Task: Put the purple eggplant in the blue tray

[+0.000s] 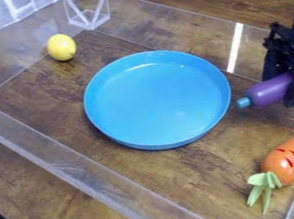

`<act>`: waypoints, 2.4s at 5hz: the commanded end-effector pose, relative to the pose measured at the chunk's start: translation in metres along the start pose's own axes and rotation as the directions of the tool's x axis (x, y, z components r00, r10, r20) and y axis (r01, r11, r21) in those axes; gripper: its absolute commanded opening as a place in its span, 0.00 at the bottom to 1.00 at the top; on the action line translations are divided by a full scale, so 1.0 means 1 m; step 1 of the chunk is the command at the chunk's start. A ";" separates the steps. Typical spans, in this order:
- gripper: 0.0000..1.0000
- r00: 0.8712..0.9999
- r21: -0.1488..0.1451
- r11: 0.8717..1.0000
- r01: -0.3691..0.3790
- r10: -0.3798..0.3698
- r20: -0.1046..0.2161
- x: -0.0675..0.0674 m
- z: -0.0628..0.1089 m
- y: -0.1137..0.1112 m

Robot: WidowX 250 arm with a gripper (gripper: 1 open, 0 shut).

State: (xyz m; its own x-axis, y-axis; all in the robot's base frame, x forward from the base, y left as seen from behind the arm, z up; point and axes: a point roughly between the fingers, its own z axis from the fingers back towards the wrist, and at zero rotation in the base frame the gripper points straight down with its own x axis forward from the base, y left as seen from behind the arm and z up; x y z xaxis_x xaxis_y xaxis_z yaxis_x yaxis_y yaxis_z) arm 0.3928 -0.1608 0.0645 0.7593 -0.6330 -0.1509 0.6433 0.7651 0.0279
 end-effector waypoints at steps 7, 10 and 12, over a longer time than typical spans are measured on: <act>0.00 0.967 0.124 0.986 -0.115 0.083 0.242 -0.032 0.093 -0.024; 0.00 0.940 0.151 0.962 -0.229 0.178 0.292 -0.049 0.100 -0.016; 0.00 0.921 0.162 0.949 -0.272 0.208 0.329 -0.050 0.106 -0.020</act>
State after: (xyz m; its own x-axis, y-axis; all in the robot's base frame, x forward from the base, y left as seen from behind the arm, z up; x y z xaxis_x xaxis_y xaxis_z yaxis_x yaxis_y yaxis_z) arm 0.3603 -0.1494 0.1332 0.8919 -0.4458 0.0760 0.4186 0.8775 0.2339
